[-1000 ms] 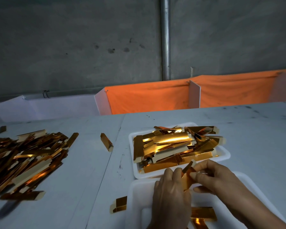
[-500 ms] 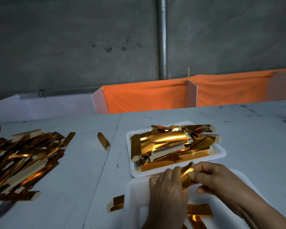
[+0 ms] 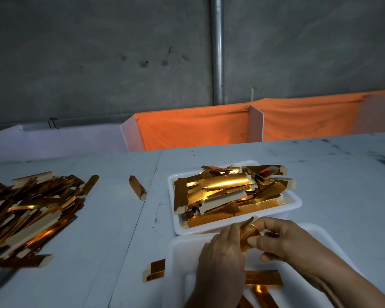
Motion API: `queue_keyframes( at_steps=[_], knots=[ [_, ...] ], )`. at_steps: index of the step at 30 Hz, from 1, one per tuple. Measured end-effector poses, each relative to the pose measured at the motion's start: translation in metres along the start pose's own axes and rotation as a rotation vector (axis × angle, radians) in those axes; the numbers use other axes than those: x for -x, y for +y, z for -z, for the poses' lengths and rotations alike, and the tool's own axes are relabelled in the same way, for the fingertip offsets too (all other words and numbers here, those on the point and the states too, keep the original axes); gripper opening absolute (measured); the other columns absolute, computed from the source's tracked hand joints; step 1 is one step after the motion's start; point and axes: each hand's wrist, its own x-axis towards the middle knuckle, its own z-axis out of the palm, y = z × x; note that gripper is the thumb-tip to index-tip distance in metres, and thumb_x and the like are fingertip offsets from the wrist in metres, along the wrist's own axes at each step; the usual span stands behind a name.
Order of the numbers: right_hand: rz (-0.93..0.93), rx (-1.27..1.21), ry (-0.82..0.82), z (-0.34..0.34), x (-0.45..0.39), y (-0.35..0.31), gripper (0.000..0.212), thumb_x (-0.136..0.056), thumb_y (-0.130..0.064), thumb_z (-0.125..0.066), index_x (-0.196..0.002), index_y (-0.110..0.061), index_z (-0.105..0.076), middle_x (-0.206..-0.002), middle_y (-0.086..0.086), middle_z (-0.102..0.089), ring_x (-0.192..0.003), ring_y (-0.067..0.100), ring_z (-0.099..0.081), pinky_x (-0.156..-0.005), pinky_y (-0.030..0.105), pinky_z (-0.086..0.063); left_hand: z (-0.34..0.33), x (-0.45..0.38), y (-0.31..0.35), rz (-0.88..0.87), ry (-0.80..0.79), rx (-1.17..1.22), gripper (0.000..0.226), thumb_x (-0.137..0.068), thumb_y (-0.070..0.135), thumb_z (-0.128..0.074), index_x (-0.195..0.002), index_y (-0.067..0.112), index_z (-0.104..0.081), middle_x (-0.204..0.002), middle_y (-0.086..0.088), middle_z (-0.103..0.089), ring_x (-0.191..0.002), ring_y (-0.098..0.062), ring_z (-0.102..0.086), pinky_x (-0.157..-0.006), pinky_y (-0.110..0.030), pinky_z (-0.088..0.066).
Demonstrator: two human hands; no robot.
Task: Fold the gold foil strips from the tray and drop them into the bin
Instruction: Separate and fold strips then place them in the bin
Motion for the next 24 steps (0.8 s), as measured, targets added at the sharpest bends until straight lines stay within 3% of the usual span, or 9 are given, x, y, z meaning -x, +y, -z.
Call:
queue_keyframes(
  at_steps=[5,11,17,21,24],
  knots=[
    [-0.031,0.013,-0.022,-0.004,-0.002,0.004,0.012,-0.088,-0.014,-0.066,-0.085,-0.020,-0.075,-0.080,-0.007,-0.074,-0.075,0.005,-0.069,-0.058,0.012,-0.050,0.001,-0.002,0.000,-0.012,-0.029,0.029,0.055,-0.099,0.029,-0.044,-0.149,0.027,-0.021,-0.148,0.008,-0.036,-0.134,-0.008,-0.034,-0.110,-0.022,-0.025],
    [0.028,-0.067,-0.022,-0.004,-0.002,0.002,0.024,-0.095,-0.026,-0.053,-0.089,-0.013,-0.073,-0.084,0.002,-0.075,-0.077,0.008,-0.069,-0.060,0.013,-0.051,0.005,0.000,0.001,-0.026,0.052,0.053,0.058,-0.099,0.034,-0.041,-0.150,0.028,-0.013,-0.152,0.010,-0.029,-0.137,-0.006,-0.028,-0.108,-0.018,-0.025],
    [0.096,-0.013,0.026,-0.003,-0.003,0.006,0.018,-0.094,-0.025,-0.055,-0.089,-0.018,-0.071,-0.082,0.002,-0.073,-0.077,0.010,-0.068,-0.062,0.015,-0.052,0.007,0.001,0.003,-0.047,0.058,0.151,0.055,-0.100,0.032,-0.039,-0.150,0.025,-0.017,-0.150,0.008,-0.035,-0.135,-0.007,-0.034,-0.096,-0.008,-0.021],
    [0.132,0.017,0.018,-0.002,-0.003,0.006,0.018,-0.095,-0.021,-0.055,-0.087,-0.021,-0.071,-0.084,0.001,-0.073,-0.080,0.010,-0.069,-0.063,0.017,-0.052,0.006,-0.007,0.000,-0.010,-0.030,0.154,0.054,-0.099,0.026,-0.045,-0.149,0.022,-0.023,-0.147,0.004,-0.040,-0.130,-0.011,-0.041,-0.104,-0.018,-0.032],
    [0.133,0.037,0.013,-0.001,-0.001,0.005,0.017,-0.092,-0.018,-0.059,-0.084,-0.023,-0.072,-0.084,0.000,-0.072,-0.080,0.013,-0.069,-0.066,0.019,-0.053,0.006,-0.009,-0.002,0.003,-0.047,0.157,0.054,-0.099,0.026,-0.046,-0.148,0.025,-0.025,-0.143,0.003,-0.043,-0.126,-0.011,-0.044,-0.102,-0.019,-0.035]
  ],
)
